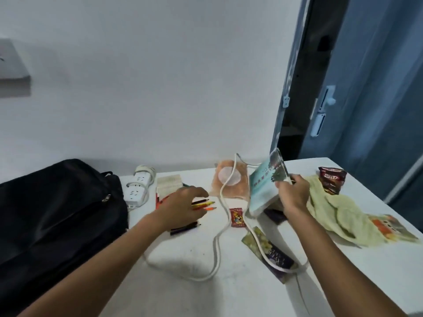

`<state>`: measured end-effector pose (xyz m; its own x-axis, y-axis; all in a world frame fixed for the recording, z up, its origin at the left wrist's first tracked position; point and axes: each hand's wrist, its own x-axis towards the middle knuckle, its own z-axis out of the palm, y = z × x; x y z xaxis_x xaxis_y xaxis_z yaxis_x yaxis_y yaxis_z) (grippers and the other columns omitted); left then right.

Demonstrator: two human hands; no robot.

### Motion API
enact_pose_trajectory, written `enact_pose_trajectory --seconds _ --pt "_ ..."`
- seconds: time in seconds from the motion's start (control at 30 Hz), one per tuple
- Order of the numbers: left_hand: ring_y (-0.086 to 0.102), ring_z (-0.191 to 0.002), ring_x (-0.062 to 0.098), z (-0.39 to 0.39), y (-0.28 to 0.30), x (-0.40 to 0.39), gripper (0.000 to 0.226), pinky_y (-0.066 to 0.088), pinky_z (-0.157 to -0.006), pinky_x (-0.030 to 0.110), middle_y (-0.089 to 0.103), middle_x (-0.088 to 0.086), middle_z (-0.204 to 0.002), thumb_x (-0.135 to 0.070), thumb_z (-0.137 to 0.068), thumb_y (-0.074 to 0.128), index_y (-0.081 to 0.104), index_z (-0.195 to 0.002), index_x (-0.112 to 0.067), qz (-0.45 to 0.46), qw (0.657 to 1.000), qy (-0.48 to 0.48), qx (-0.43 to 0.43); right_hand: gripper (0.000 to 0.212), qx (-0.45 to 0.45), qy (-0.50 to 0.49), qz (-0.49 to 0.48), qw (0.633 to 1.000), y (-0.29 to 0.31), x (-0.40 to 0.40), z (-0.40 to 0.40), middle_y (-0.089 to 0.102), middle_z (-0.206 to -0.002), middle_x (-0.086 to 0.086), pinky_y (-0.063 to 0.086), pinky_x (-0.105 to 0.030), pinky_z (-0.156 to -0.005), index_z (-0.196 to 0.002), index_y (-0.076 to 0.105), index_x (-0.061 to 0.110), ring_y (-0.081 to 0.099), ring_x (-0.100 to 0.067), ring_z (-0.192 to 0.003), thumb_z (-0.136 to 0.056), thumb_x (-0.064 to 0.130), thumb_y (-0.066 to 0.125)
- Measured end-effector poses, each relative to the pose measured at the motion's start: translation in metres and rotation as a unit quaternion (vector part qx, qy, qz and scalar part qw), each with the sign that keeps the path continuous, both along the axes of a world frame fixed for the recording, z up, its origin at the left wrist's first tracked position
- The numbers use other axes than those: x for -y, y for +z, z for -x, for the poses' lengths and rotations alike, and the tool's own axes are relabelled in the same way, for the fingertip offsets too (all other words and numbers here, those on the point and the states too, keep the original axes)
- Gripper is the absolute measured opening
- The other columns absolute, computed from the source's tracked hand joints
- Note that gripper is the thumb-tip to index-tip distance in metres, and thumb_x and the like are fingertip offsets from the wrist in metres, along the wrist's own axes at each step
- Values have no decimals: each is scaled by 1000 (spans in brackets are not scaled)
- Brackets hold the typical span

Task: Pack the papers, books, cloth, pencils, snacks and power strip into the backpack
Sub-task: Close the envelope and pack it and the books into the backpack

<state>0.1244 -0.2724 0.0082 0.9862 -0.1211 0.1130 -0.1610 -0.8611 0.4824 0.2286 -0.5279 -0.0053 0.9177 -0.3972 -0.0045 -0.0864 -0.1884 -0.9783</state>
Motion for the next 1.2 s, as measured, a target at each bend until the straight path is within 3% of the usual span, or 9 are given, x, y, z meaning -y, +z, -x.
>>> enact_pose_trajectory --seconds 0.1,0.33,0.43,0.6,0.77,0.87,0.97,1.1,1.2 --pt "50 -117 14 32 20 -53 55 41 -100 30 55 -7 -127 -34 -77 72 54 -128 -26 -63 995 70 -32 35 62 30 -27 997 30 -30 7 65 -111 -10 42 -26 -76 -116 63 5 61 -26 -99 -82 -1 61" --pt "34 -129 18 126 13 -171 110 34 -110 36 33 -5 -141 -57 -56 80 24 -147 -32 -140 942 208 -224 28 140 157 -113 971 58 -131 39 42 -60 7 38 -18 -51 -109 64 16 42 -4 -48 -88 -1 57" --pt "36 -127 14 151 1 -191 106 32 -111 31 36 -9 -135 -74 -48 70 37 -139 -33 -89 951 227 -190 25 131 207 -163 956 62 -168 58 50 -64 2 44 -18 -54 -97 67 20 50 0 -51 -85 -1 60" --pt "43 -109 10 173 -4 -213 70 38 -103 32 48 -12 -110 -98 -43 45 54 -93 -51 -30 966 251 -55 28 56 279 -326 901 70 -213 82 68 -67 0 55 -30 -65 -87 67 16 65 -18 -64 -81 -10 61" --pt "22 -128 8 185 -12 -216 60 24 -113 35 30 -14 -132 -85 -46 64 54 -96 -54 -73 954 203 -206 26 -79 347 -397 846 68 -242 96 71 -78 -10 54 -26 -52 -107 63 2 68 -20 -58 -83 -7 58" --pt "40 -126 12 181 -21 -220 12 33 -106 31 46 -7 -129 -48 -77 72 61 -73 -52 -48 964 208 -159 32 -157 386 -405 814 61 -254 101 67 -107 -23 57 -41 -79 -116 60 -4 68 -31 -85 -85 3 56" --pt "52 -114 12 180 -20 -223 11 35 -93 17 53 -6 -116 -31 -79 75 66 -80 -37 -26 965 228 -124 28 -204 421 -395 791 56 -260 106 68 -110 -21 52 -41 -89 -110 64 1 66 -34 -94 -88 12 51" --pt "33 -117 9 184 -18 -218 61 34 -107 30 36 -14 -124 -63 -62 74 58 -115 -37 -82 952 214 -203 25 -241 429 -394 776 51 -263 109 73 -86 -14 51 -35 -74 -99 67 4 70 -27 -69 -90 16 47" --pt "33 -112 6 181 -22 -218 31 34 -104 30 43 -15 -112 -46 -77 72 69 -105 -33 -90 959 196 -185 25 -254 427 -392 774 49 -267 110 73 -75 -12 49 -35 -71 -91 67 6 70 -26 -60 -92 18 44"
